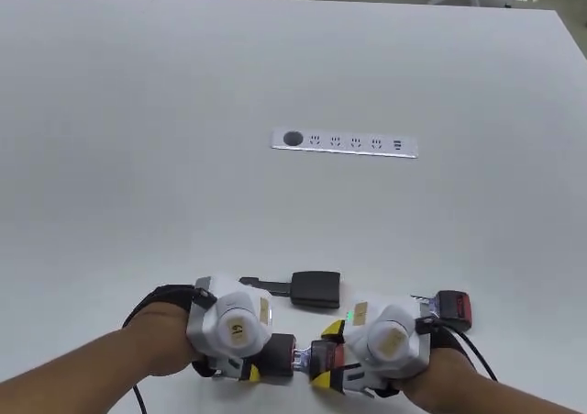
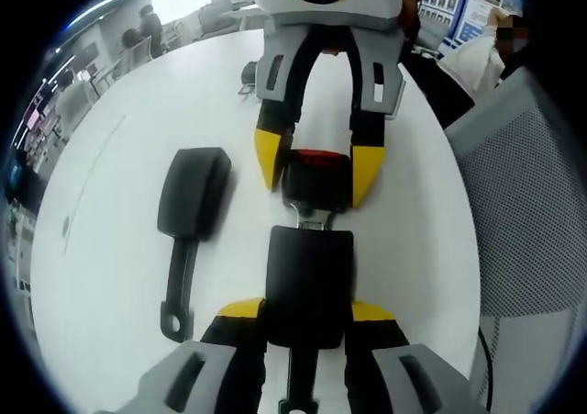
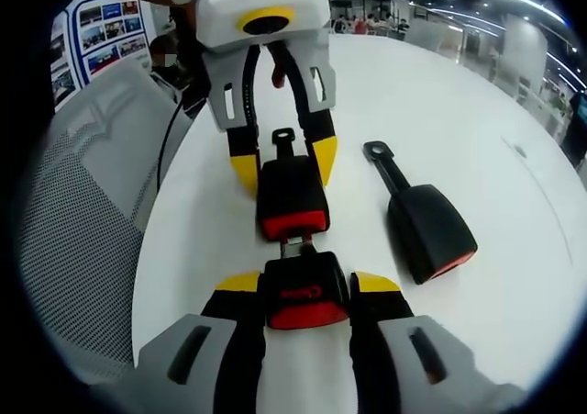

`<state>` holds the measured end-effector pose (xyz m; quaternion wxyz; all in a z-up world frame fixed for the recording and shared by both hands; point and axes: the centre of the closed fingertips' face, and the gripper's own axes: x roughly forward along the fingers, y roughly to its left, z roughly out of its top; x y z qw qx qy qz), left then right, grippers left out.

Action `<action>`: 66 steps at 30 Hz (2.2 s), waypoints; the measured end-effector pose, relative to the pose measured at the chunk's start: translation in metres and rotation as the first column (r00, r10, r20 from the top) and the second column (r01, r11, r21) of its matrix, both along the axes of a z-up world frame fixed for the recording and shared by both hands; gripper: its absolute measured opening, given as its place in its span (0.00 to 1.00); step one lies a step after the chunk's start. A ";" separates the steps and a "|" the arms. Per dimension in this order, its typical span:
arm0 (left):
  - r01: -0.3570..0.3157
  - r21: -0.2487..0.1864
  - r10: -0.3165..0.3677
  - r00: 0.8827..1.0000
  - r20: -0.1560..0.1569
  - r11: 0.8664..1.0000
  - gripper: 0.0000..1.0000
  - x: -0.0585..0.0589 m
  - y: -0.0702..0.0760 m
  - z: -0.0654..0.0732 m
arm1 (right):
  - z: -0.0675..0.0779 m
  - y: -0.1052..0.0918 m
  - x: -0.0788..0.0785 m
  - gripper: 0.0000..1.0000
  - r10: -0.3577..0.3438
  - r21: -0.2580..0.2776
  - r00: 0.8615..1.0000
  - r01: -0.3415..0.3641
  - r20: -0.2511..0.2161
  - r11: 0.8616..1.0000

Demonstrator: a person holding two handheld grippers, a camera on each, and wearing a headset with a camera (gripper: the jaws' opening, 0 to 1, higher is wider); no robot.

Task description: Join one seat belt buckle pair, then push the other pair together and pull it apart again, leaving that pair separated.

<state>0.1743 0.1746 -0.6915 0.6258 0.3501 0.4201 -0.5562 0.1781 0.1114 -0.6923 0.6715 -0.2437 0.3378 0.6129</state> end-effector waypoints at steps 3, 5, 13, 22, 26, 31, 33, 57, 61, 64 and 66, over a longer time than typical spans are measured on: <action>0.013 -0.003 -0.013 1.000 0.000 1.000 0.33 0.000 0.000 -0.001 | 0.000 0.005 0.000 0.33 0.018 -0.011 1.000 -0.018 0.003 1.000; 0.014 -0.005 -0.014 1.000 0.000 1.000 0.33 -0.001 -0.001 0.000 | 0.000 0.006 0.000 0.33 0.027 -0.017 1.000 -0.027 0.001 1.000; 0.045 0.010 -0.045 0.999 0.000 0.999 0.33 0.000 -0.002 -0.002 | 0.000 0.016 -0.005 0.32 0.051 -0.020 0.999 -0.051 0.008 0.999; 0.044 -0.002 -0.044 0.999 0.001 0.999 0.33 -0.001 -0.003 0.000 | 0.001 0.019 -0.007 0.32 0.064 -0.035 0.998 -0.063 0.019 0.997; 0.044 -0.001 -0.044 0.999 0.001 0.999 0.33 -0.001 -0.003 0.001 | 0.004 0.018 -0.009 0.32 0.060 -0.035 0.998 -0.059 0.021 0.998; 0.050 0.007 -0.050 0.999 -0.001 0.999 0.33 0.000 -0.003 0.000 | 0.006 0.017 -0.010 0.32 0.061 -0.035 0.998 -0.060 0.018 0.998; 0.057 0.011 -0.057 0.998 -0.002 0.998 0.33 -0.001 -0.003 0.001 | 0.006 0.017 -0.011 0.32 0.065 -0.033 0.998 -0.064 0.022 0.997; 0.018 -0.149 -0.020 1.000 -0.013 0.989 0.33 -0.002 0.000 0.002 | 0.007 0.011 -0.010 0.33 0.002 0.079 0.999 -0.005 0.045 0.997; 0.018 -0.162 -0.021 1.000 -0.020 0.987 0.33 -0.002 -0.001 0.003 | 0.007 0.012 -0.007 0.32 -0.005 0.092 0.999 0.001 0.043 0.996; 0.019 -0.176 -0.024 0.999 -0.026 0.984 0.33 -0.001 -0.001 0.002 | 0.007 0.012 -0.007 0.32 -0.005 0.106 0.999 0.000 0.045 0.994; 0.026 -0.186 -0.030 0.999 -0.022 0.982 0.33 -0.001 0.000 0.002 | 0.007 0.012 -0.007 0.32 -0.011 0.115 0.999 0.006 0.047 0.993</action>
